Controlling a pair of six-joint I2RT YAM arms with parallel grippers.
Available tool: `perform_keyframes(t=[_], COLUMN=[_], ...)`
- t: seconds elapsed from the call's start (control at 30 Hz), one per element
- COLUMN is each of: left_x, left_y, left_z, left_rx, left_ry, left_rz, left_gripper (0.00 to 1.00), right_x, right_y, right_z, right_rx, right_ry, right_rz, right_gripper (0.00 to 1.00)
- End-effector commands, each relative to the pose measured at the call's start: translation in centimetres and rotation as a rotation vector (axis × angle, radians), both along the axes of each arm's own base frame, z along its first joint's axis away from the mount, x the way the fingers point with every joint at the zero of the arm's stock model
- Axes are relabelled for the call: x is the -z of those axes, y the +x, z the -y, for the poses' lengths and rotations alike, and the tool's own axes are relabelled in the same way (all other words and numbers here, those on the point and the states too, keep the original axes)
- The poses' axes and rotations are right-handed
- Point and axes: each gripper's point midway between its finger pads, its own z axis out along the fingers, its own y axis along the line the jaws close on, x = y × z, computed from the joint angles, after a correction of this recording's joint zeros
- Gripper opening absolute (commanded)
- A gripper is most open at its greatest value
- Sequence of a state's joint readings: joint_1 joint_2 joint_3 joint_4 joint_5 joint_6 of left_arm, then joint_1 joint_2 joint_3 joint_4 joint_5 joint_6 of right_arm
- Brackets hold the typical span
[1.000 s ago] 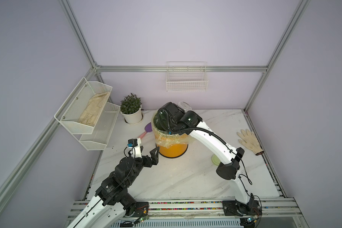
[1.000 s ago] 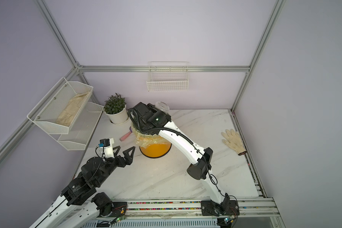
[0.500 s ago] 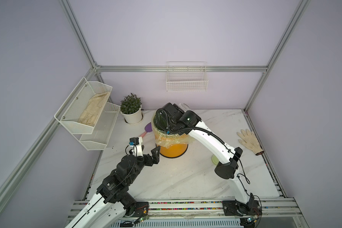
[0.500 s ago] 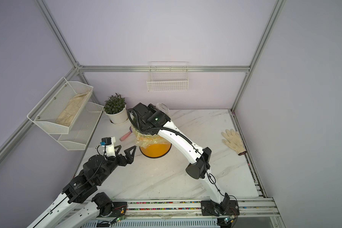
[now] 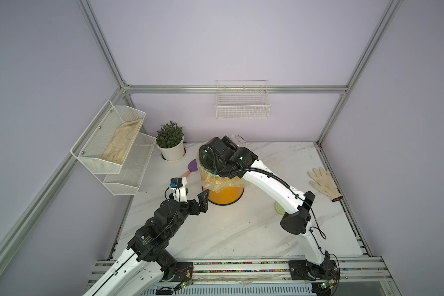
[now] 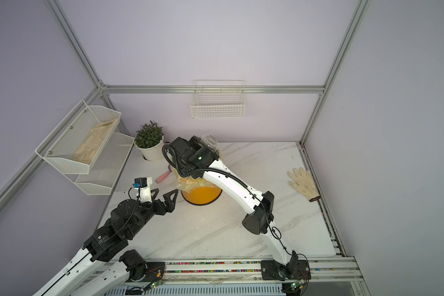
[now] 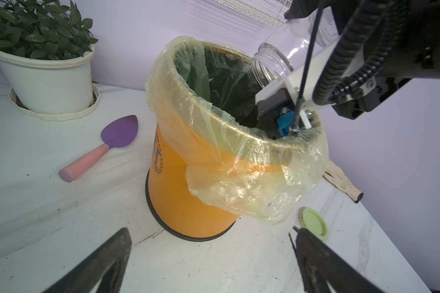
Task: Empty expired oatmeal from jars
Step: Pour the expired oatmeal into the trash bin.
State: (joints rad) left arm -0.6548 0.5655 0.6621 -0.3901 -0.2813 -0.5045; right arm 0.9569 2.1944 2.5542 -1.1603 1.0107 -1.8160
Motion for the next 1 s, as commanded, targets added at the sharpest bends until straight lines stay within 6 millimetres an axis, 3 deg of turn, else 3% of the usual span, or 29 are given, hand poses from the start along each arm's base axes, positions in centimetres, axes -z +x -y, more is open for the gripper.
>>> perform_keyframes(t=[0.0,0.03,0.1,0.13,0.2,0.3,0.37,0.43,0.5,0.53,0.67,0.7,0.77,0.8,0.9,0.97], left_x=[-3.1,-3.0,-2.9,-3.0,-2.9,-2.6,-2.5,-2.3,-2.3,-2.3,-2.2,-2.2,-2.2,-2.3,-2.6,-2.7], left_y=[-0.1,-0.1,-0.1,-0.1,-0.1,-0.1,-0.2,-0.2,-0.2,-0.3,-0.4,-0.4,-0.2,-0.1,0.2,0.2], left_z=[-0.4,-0.4,-0.3,-0.2,-0.2,-0.3,-0.3,-0.4,-0.4,-0.4,-0.9,-0.9,-0.6,-0.4,0.2,0.3], left_rx=[-0.01,-0.011,-0.005,0.0,-0.002,-0.008,-0.007,-0.01,-0.006,-0.005,-0.026,-0.026,-0.02,-0.015,0.005,0.008], left_ry=[-0.032,-0.033,-0.035,-0.037,-0.029,-0.036,-0.035,-0.038,-0.04,-0.039,-0.035,-0.035,-0.032,-0.03,-0.03,-0.034], left_rz=[0.069,0.066,0.061,0.061,0.059,0.055,0.052,0.047,0.047,0.046,0.053,0.053,0.049,0.046,0.036,0.033], left_gripper=[1.0,1.0,1.0,1.0,1.0,1.0,1.0,1.0,1.0,1.0,1.0,1.0,1.0,1.0,1.0,1.0], right_x=[-5.2,-4.3,-1.2,-0.9,-2.9,-6.6,-7.2,-4.7,-1.3,-1.1,-5.9,-5.8,-2.9,-2.4,-6.4,-8.5], right_y=[0.3,0.4,0.2,0.1,0.5,2.4,3.0,2.7,1.5,1.4,2.1,2.0,1.4,1.9,3.2,3.3], right_z=[-2.0,-1.0,2.9,3.4,1.6,2.2,1.9,0.9,2.0,2.2,0.1,0.2,1.9,2.5,1.1,1.2], right_rx=[-0.067,-0.037,0.107,0.122,0.054,0.078,0.083,0.07,0.1,0.098,0.0,0.004,0.073,0.109,0.086,0.079], right_ry=[0.144,0.09,-0.086,-0.091,0.002,0.016,0.025,0.041,-0.037,-0.056,0.11,0.125,0.053,0.026,0.143,0.165], right_rz=[0.13,0.11,0.069,0.072,0.111,0.214,0.233,0.185,0.098,0.092,0.184,0.179,0.114,0.128,0.24,0.279], right_gripper=[0.01,0.01,0.01,0.01,0.01,0.02,0.02,0.02,0.02,0.02,0.02,0.02,0.03,0.03,0.02,0.02])
